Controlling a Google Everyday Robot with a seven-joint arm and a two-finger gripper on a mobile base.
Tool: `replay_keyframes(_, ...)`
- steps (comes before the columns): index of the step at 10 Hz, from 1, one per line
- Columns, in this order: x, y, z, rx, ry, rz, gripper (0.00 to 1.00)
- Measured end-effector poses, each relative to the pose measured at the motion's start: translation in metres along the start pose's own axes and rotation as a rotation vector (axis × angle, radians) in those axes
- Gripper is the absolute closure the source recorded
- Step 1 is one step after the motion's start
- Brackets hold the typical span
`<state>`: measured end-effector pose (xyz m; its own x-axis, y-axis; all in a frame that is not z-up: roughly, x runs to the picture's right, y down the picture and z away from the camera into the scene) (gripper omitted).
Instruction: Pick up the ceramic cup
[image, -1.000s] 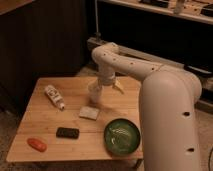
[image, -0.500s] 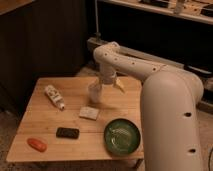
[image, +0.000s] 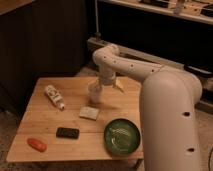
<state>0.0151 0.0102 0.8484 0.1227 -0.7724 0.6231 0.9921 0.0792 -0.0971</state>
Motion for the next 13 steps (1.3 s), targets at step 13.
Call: replay_keyframes(13,0.017,-0.003,0.020,-0.040,0.061,0.009,0.35)
